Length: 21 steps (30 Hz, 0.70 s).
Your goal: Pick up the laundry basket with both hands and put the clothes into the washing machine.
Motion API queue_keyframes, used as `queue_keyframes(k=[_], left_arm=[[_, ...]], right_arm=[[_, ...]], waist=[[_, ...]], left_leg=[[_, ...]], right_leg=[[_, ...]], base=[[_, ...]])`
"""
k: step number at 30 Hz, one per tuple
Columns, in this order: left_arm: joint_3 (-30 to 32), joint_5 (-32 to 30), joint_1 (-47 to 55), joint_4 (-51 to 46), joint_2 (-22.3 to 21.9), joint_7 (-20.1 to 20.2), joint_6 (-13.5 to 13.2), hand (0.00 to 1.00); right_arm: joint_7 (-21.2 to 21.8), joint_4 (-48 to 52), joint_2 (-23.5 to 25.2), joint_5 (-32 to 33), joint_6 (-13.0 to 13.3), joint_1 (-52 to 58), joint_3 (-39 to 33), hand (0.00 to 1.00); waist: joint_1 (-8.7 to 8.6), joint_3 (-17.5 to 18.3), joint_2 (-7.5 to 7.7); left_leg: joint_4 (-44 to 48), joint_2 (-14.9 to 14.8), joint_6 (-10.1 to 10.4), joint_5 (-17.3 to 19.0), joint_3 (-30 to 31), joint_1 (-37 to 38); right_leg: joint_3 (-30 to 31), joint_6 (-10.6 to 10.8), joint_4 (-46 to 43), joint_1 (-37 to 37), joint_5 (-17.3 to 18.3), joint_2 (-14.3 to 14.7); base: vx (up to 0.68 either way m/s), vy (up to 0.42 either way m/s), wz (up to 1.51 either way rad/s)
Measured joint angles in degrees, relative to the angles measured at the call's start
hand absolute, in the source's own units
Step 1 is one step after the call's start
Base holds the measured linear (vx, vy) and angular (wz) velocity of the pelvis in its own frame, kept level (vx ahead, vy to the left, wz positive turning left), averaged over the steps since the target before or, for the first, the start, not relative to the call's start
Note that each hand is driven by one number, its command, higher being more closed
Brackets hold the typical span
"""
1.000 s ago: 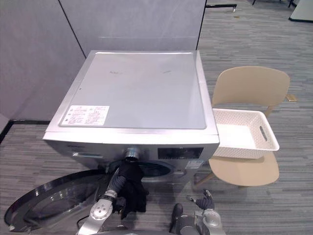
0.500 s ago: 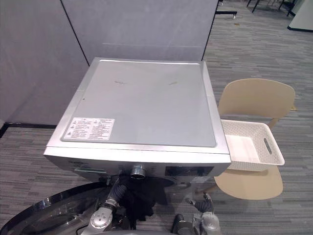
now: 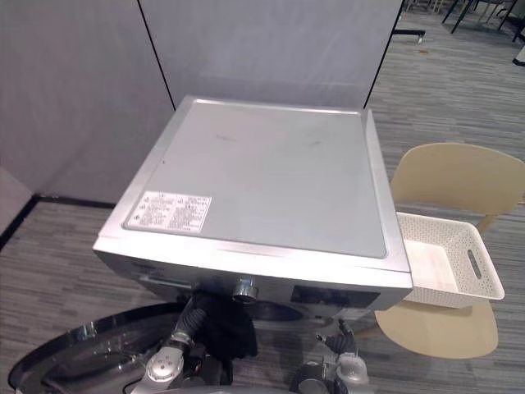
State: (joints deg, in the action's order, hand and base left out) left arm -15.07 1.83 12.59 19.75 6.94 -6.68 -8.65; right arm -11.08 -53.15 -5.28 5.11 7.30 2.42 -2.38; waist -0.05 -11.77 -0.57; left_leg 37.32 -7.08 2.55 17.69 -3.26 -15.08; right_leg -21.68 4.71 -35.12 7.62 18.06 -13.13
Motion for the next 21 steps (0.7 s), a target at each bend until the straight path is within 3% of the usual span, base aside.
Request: queue_keyframes(k=[2, 8, 10, 14, 17, 21], left_arm=[[0.9, 0.4, -2.9, -0.5, 0.1, -1.1, 0.0, 1.00], [2.3, 1.5, -9.0, -3.5, 0.0, -3.8, -0.8, 1.00], [2.5, 2.4, -9.8, -5.4, 0.0, -4.9, -3.4, 1.00], [4.3, 3.4, -11.9, -8.2, -0.3, -6.8, -3.7, 1.00], [4.5, 5.3, -14.2, -13.0, -1.8, -8.7, -2.8, 1.00], [3.7, 6.6, -16.9, -18.3, -4.9, -10.2, -2.8, 1.00]], right_arm=[[0.0, 0.0, -0.3, 0.0, 0.0, -1.6, 0.2, 0.00], [-0.6, 0.7, -1.8, 0.1, 0.0, -6.2, 1.6, 0.00], [-1.4, 2.3, -2.2, 0.6, -0.2, -8.3, 1.7, 0.00], [-3.5, 24.3, -0.9, 1.4, -2.8, -5.6, 3.5, 0.00], [-3.5, 40.8, 1.6, 1.2, -2.6, 0.3, 4.4, 0.00], [-3.9, 50.9, 5.0, 1.0, -2.2, 4.5, 4.1, 0.00]], waist=[[0.21, -2.1, 0.53], [0.74, -6.6, 0.90], [1.02, -7.7, 0.81], [1.01, -8.7, 1.44], [0.82, -9.3, 2.24], [0.63, -9.4, 2.81]], left_leg=[[7.9, -0.9, -0.1, 3.7, 0.4, -5.4], [23.4, -3.0, -0.6, 9.4, 0.8, -18.3], [27.9, -3.8, -1.0, 10.3, 1.2, -23.7], [36.3, -6.1, -1.3, 11.5, 1.6, -36.2], [40.7, -8.2, -1.1, 12.2, 1.7, -43.6], [44.2, -8.4, -1.1, 12.2, 2.4, -50.5]], right_leg=[[1.2, -0.2, -8.5, 4.9, 4.4, -1.3], [4.5, -1.8, -24.5, 18.7, 9.8, -3.1], [5.3, -2.2, -28.9, 24.0, 10.8, -3.3], [7.4, -3.1, -37.4, 37.2, 11.9, -3.3], [7.8, -3.7, -41.4, 44.9, 12.2, -3.1], [8.1, -4.5, -45.5, 51.9, 12.7, -4.1]], base=[[-0.14, -0.030, 0.03], [-0.15, 0.007, -0.14], [-0.14, 0.011, -0.15], [-0.13, -0.009, -0.21], [-0.10, -0.007, -0.36], [-0.07, -0.036, -0.05]])
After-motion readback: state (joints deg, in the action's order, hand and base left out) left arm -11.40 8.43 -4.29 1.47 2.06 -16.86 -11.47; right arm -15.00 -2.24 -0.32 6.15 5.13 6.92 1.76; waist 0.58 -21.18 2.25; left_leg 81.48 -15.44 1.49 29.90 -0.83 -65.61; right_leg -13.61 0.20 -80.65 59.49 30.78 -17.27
